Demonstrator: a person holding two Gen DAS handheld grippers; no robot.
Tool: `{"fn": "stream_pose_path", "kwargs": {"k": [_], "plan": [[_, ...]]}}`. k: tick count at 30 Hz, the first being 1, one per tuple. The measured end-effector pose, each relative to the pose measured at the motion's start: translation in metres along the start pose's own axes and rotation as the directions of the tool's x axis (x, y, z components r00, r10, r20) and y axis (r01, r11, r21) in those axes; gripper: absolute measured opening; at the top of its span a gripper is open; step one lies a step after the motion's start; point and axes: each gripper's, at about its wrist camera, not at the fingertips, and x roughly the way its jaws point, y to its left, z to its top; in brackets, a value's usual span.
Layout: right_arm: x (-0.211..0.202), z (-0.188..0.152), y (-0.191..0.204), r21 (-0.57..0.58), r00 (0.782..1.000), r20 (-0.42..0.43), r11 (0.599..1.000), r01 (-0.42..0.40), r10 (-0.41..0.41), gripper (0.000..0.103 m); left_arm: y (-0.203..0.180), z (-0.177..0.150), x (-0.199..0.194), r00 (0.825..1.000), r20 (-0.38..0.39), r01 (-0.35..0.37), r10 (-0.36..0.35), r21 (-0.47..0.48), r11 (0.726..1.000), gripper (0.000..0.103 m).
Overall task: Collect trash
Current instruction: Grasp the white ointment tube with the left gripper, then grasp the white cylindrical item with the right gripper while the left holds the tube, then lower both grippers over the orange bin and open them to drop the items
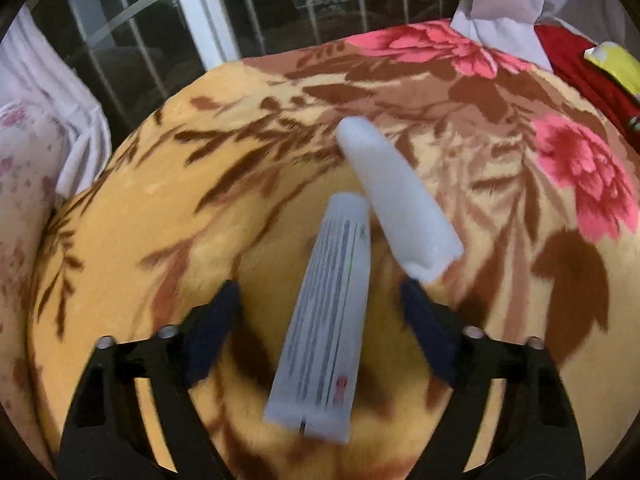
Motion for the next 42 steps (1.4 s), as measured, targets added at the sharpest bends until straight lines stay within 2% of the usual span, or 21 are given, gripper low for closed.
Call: {"fn": "stream_pose_path", "kwargs": {"k": [1, 2, 3, 7, 11, 13, 16, 19, 23, 27, 28, 29, 30, 31, 33, 35, 36, 38, 42], "plan": [[0.002, 0.001, -0.001, -0.002, 1.000, -0.003, 1.000, 0.002, -0.002, 0.071, 0.001, 0.001, 0.001, 1.000, 0.002, 0.020, -0.020, -0.005, 1.000, 0.055], [0.004, 0.001, 0.000, -0.004, 1.000, -0.007, 1.000, 0.003, -0.003, 0.072, 0.001, 0.000, 0.001, 0.999, 0.005, 0.054, -0.054, -0.006, 0.999, 0.046], [0.004, 0.001, 0.001, -0.006, 1.000, -0.009, 1.000, 0.004, -0.004, 0.074, 0.000, 0.000, 0.000, 0.998, 0.012, 0.060, -0.060, 0.001, 0.998, 0.033], [0.004, 0.005, 0.004, 0.006, 1.000, -0.010, 1.000, 0.006, -0.006, 0.074, -0.011, -0.008, -0.011, 0.999, 0.041, 0.021, -0.022, 0.036, 0.999, 0.030], [-0.001, 0.025, 0.007, 0.013, 0.999, -0.024, 0.999, -0.045, 0.045, 0.071, 0.004, -0.021, -0.044, 0.996, 0.050, 0.073, -0.070, -0.059, 0.996, 0.030], [-0.004, 0.048, 0.014, -0.015, 0.996, -0.019, 0.996, -0.084, 0.084, 0.071, 0.016, -0.040, -0.073, 0.994, 0.054, 0.096, -0.091, -0.119, 0.988, 0.030], [0.011, 0.095, 0.030, -0.071, 0.990, -0.047, 0.988, -0.135, 0.132, 0.073, 0.029, -0.069, -0.105, 0.997, 0.051, 0.065, -0.056, -0.177, 0.982, 0.030], [0.049, 0.151, 0.050, -0.130, 0.988, -0.056, 0.981, -0.147, 0.141, 0.074, 0.043, -0.102, -0.131, 0.997, 0.071, 0.055, -0.038, -0.254, 0.966, 0.030], [0.134, 0.235, 0.072, -0.137, 0.991, -0.088, 0.984, -0.114, 0.103, 0.074, 0.055, -0.131, -0.142, 0.996, 0.076, 0.067, -0.043, -0.360, 0.930, 0.030], [0.214, 0.298, 0.081, -0.124, 0.994, -0.112, 0.992, -0.018, 0.004, 0.078, 0.056, -0.149, -0.154, 0.994, 0.111, 0.059, -0.017, -0.385, 0.921, 0.030], [0.238, 0.311, 0.081, -0.122, 0.990, -0.131, 0.992, 0.030, -0.046, 0.078, 0.055, -0.152, -0.154, 0.993, 0.115, 0.064, -0.020, -0.390, 0.919, 0.030], [0.258, 0.320, 0.081, -0.121, 0.983, -0.163, 0.990, 0.068, -0.088, 0.078, 0.055, -0.153, -0.153, 0.993, 0.115, 0.071, -0.027, -0.390, 0.918, 0.030], [0.286, 0.326, 0.080, -0.136, 0.964, -0.215, 0.982, 0.127, -0.154, 0.078, 0.054, -0.155, -0.152, 0.993, 0.114, 0.075, -0.032, -0.392, 0.917, 0.030], [0.301, 0.327, 0.078, -0.151, 0.949, -0.239, 0.974, 0.171, -0.204, 0.075, 0.054, -0.156, -0.150, 0.993, 0.110, 0.075, -0.034, -0.395, 0.915, 0.030], [0.331, 0.320, 0.070, -0.190, 0.904, -0.293, 0.945, 0.264, -0.312, 0.065, 0.053, -0.158, -0.147, 0.994, 0.101, 0.081, -0.044, -0.398, 0.914, 0.030], [0.323, 0.312, 0.069, -0.173, 0.926, -0.216, 0.946, 0.275, -0.309, 0.032, 0.051, -0.160, -0.145, 0.994, 0.101, 0.080, -0.042, -0.400, 0.913, 0.030], [0.317, 0.309, 0.070, -0.174, 0.931, -0.194, 0.945, 0.279, -0.310, 0.026, 0.050, -0.161, -0.145, 0.994, 0.101, 0.074, -0.037, -0.397, 0.915, 0.030], [0.292, 0.296, 0.071, -0.166, 0.956, -0.178, 0.965, 0.204, -0.233, 0.024, 0.048, -0.163, -0.148, 0.995, 0.101, 0.065, -0.027, -0.396, 0.916, 0.030], [0.216, 0.254, 0.082, -0.196, 0.984, -0.116, 0.975, 0.107, -0.132, 0.024, 0.039, -0.173, -0.168, 0.991, 0.122, 0.098, -0.054, -0.394, 0.914, 0.030]]}}
